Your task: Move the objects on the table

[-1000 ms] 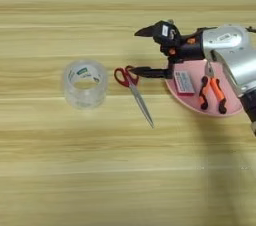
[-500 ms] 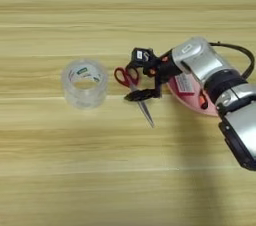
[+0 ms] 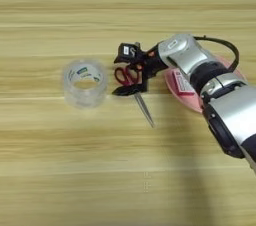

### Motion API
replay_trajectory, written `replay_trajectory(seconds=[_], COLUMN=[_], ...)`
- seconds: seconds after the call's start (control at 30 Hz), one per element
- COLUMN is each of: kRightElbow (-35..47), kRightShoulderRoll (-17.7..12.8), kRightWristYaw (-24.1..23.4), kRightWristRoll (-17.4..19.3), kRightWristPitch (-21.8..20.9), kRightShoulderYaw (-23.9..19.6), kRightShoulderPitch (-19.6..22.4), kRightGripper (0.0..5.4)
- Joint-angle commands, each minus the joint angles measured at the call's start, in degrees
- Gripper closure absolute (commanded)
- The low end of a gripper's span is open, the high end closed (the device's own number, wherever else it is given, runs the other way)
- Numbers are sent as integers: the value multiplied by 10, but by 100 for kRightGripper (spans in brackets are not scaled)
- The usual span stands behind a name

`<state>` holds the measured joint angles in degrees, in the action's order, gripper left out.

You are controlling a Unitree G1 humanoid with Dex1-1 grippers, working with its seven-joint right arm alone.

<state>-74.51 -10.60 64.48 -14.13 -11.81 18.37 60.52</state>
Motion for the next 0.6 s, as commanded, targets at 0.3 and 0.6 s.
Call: replay_trajectory(seconds=[0.3,0.6], kRightElbow=[-2,-12], kRightShoulderRoll=[16,20], kRightWristYaw=[-35,-51], kRightWristRoll=[-10,-17], kRightWristPitch=[2,15], kRightShoulderYaw=[-20,-27], kRightShoulderPitch=[20,4], kRightGripper=[3,3])
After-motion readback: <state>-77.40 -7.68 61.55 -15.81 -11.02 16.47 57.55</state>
